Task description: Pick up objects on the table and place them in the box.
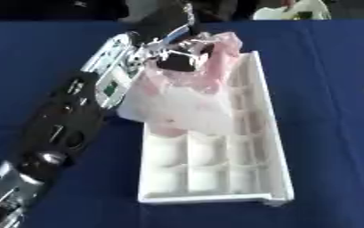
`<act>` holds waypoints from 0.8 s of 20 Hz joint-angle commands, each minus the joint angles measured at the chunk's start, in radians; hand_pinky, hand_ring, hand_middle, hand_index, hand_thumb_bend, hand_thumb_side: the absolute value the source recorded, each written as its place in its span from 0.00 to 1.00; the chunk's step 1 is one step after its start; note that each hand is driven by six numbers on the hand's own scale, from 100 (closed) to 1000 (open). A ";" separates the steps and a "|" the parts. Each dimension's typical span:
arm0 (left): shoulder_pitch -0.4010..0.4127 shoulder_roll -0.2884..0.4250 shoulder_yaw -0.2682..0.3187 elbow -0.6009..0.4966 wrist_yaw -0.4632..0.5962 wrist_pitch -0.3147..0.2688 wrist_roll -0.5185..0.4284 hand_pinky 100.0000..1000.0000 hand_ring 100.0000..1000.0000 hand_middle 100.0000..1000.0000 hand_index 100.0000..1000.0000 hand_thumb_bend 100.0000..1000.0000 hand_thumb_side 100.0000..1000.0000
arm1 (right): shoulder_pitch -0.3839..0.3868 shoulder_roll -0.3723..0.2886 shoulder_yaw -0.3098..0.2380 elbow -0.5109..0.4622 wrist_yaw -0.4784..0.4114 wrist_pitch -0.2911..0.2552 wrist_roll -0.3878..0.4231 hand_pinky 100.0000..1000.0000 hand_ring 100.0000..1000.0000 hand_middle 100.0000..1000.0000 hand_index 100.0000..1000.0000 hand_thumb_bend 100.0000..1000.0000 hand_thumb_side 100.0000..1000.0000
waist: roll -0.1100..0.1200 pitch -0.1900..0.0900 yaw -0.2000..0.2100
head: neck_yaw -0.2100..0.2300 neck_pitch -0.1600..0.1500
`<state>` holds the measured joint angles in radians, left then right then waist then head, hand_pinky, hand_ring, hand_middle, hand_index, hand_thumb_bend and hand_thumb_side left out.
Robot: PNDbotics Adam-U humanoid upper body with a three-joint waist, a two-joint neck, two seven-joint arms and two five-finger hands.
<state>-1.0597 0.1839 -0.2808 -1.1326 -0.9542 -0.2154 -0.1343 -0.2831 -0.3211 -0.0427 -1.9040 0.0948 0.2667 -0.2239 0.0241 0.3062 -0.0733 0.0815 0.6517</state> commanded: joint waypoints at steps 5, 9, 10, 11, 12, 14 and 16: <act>-0.003 -0.022 -0.025 -0.017 -0.082 -0.099 0.006 0.28 0.50 0.68 0.73 0.60 0.34 | -0.024 -0.007 0.003 -0.035 0.007 -0.005 -0.010 0.89 0.89 0.82 0.94 0.00 0.88 | -0.001 -0.011 -0.013 | 0.011 -0.021; 0.007 -0.026 -0.022 -0.010 -0.134 -0.146 -0.007 0.47 0.66 0.78 0.82 0.86 0.52 | -0.023 -0.007 0.004 -0.039 0.006 -0.005 -0.009 0.89 0.88 0.82 0.94 0.00 0.88 | -0.001 -0.011 -0.013 | 0.011 -0.021; 0.008 -0.027 -0.021 -0.008 -0.142 -0.152 -0.010 0.49 0.69 0.79 0.82 0.89 0.54 | -0.023 -0.007 0.004 -0.039 0.006 -0.005 -0.009 0.89 0.88 0.82 0.94 0.00 0.88 | -0.001 -0.010 -0.013 | 0.011 -0.020; 0.010 -0.028 -0.020 -0.004 -0.150 -0.156 -0.013 0.52 0.70 0.80 0.83 0.91 0.56 | -0.023 -0.007 0.004 -0.039 0.006 -0.005 -0.008 0.89 0.88 0.82 0.94 0.00 0.88 | -0.002 -0.010 -0.013 | 0.012 -0.020; 0.012 -0.028 -0.019 -0.002 -0.155 -0.159 -0.016 0.52 0.70 0.80 0.83 0.91 0.57 | -0.022 -0.007 0.004 -0.040 0.005 -0.005 -0.008 0.89 0.88 0.82 0.94 0.00 0.88 | -0.002 -0.010 -0.012 | 0.012 -0.020; 0.014 -0.029 -0.017 0.001 -0.163 -0.161 -0.018 0.53 0.71 0.80 0.84 0.91 0.57 | -0.022 -0.007 0.004 -0.039 0.005 -0.005 -0.006 0.89 0.88 0.82 0.94 0.00 0.87 | -0.003 -0.010 -0.012 | 0.012 -0.020; 0.016 -0.028 -0.016 0.003 -0.167 -0.161 -0.018 0.54 0.71 0.80 0.84 0.92 0.59 | -0.021 -0.006 0.004 -0.039 0.005 -0.004 -0.005 0.89 0.88 0.82 0.94 0.00 0.88 | -0.004 -0.010 -0.010 | 0.012 -0.019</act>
<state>-1.0340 0.1540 -0.3017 -1.1238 -1.1133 -0.3724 -0.1519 -0.2965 -0.3210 -0.0374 -1.9227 0.0990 0.2640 -0.2291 0.0247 0.3104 -0.0839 0.0826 0.6459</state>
